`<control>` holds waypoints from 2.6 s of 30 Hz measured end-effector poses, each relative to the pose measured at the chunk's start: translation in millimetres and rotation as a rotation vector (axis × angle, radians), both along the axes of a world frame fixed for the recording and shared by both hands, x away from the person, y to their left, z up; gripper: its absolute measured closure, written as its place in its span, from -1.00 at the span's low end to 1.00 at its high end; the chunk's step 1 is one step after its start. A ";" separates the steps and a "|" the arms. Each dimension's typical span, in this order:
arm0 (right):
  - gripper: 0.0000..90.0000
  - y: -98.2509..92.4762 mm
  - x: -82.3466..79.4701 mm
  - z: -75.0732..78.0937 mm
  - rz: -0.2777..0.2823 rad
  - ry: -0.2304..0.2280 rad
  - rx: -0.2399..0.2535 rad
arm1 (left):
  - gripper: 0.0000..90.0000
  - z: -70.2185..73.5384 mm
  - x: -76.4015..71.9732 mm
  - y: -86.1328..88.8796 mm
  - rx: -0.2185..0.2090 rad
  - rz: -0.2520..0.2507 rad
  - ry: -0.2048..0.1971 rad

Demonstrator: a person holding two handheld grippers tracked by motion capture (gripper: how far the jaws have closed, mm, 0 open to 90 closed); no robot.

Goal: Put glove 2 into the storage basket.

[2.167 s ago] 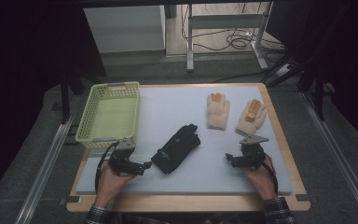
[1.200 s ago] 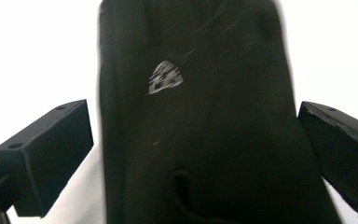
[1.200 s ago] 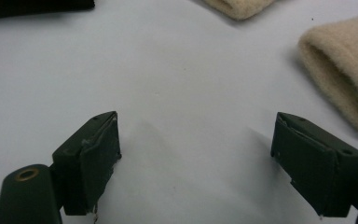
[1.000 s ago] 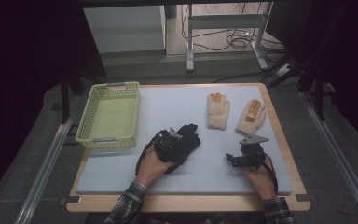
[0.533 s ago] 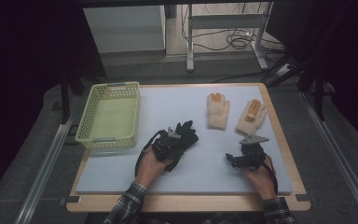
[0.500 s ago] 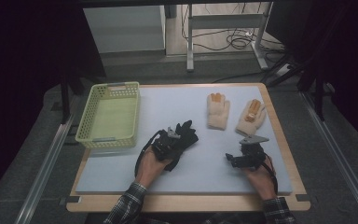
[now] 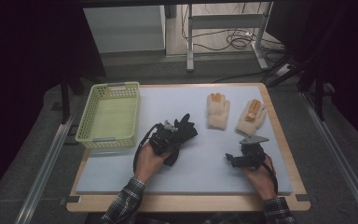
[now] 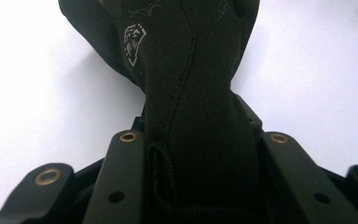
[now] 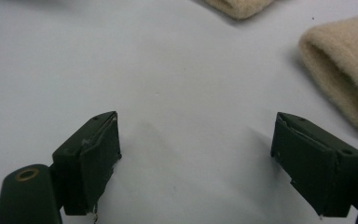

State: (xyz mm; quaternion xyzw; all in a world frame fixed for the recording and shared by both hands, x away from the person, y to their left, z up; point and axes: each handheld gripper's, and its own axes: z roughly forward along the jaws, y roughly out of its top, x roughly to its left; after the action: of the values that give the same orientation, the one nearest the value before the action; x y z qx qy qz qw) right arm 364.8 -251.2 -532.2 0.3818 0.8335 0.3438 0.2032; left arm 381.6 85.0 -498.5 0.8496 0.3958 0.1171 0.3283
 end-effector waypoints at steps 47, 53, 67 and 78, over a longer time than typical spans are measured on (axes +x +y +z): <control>-0.66 0.8 -1.0 -0.1 -0.002 -0.009 -0.002 | 0.41 90.8 54.7 194.9 0.049 0.476 -0.075; -0.66 0.8 -1.0 0.0 -0.002 -0.009 -0.002 | 0.38 76.7 59.1 223.0 0.035 0.515 -0.084; -0.66 0.6 -0.6 -0.1 -0.002 -0.007 0.000 | 0.34 29.6 80.9 247.4 0.035 0.559 0.020; -0.66 0.0 0.0 -0.2 0.000 -0.003 0.003 | 0.30 13.8 99.6 254.8 0.100 0.569 0.118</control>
State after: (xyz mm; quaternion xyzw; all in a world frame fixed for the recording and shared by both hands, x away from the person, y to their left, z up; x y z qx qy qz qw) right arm 364.8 -251.1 -532.4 0.3816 0.8327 0.3457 0.2039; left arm 481.2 339.8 -484.7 0.7250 0.6303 0.1739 0.2165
